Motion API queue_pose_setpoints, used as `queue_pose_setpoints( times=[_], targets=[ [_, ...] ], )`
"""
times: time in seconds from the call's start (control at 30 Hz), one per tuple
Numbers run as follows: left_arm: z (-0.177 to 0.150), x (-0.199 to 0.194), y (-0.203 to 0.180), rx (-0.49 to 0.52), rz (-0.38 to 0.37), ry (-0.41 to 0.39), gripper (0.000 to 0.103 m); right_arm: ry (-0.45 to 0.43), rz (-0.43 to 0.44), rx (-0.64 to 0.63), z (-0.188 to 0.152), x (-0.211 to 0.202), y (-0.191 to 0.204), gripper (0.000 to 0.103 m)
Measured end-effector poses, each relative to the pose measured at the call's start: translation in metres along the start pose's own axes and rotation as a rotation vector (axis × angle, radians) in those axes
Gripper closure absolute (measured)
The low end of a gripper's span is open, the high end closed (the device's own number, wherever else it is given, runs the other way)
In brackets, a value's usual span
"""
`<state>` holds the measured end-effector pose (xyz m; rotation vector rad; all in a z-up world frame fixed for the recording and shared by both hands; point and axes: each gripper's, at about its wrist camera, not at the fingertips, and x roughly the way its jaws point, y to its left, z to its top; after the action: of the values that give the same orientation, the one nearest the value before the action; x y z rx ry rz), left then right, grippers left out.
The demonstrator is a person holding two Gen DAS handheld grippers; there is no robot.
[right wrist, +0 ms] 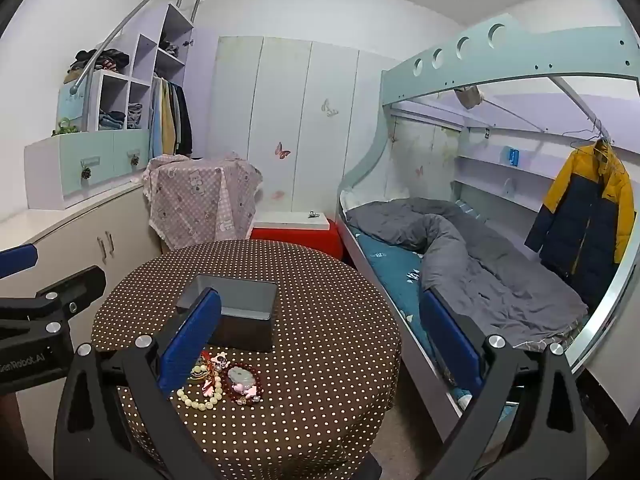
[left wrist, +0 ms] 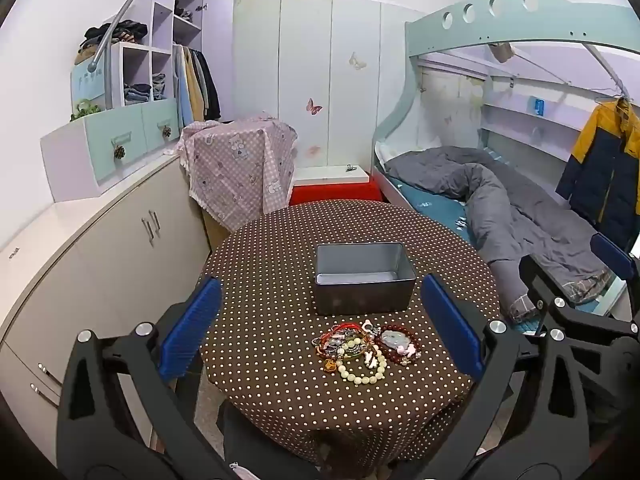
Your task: Organize jewelry
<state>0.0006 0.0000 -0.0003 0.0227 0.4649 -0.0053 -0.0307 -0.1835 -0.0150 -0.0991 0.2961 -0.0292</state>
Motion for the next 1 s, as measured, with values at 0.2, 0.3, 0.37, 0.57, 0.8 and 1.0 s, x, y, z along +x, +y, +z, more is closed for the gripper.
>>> queue_pose_setpoints(
  times=[0.2, 0.3, 0.37, 0.57, 0.8, 1.0],
  targets=[
    [0.000, 0.000, 0.000, -0.004, -0.009, 0.010, 0.006, 0.025, 0.004, -0.007, 0.002, 0.007, 0.000, 0.008],
    [-0.006, 0.008, 0.003, -0.010, -0.007, 0.016, 0.006, 0.037, 0.009, 0.003, -0.002, 0.020, -0.004, 0.008],
    [-0.009, 0.012, 0.005, -0.012, -0.009, 0.015, 0.006, 0.038, 0.010, 0.004, -0.001, 0.021, -0.003, 0.008],
    [-0.004, 0.011, 0.004, -0.010, -0.007, 0.017, 0.006, 0.034, 0.011, 0.008, -0.003, 0.018, -0.002, 0.008],
    [-0.002, 0.011, 0.005, -0.013, -0.008, 0.019, 0.006, 0.037, 0.008, 0.008, -0.004, 0.020, 0.000, 0.008],
    [-0.001, 0.014, 0.005, -0.015, -0.009, 0.025, 0.006, 0.044, 0.007, 0.011, -0.008, 0.023, 0.003, 0.008]
  ],
)
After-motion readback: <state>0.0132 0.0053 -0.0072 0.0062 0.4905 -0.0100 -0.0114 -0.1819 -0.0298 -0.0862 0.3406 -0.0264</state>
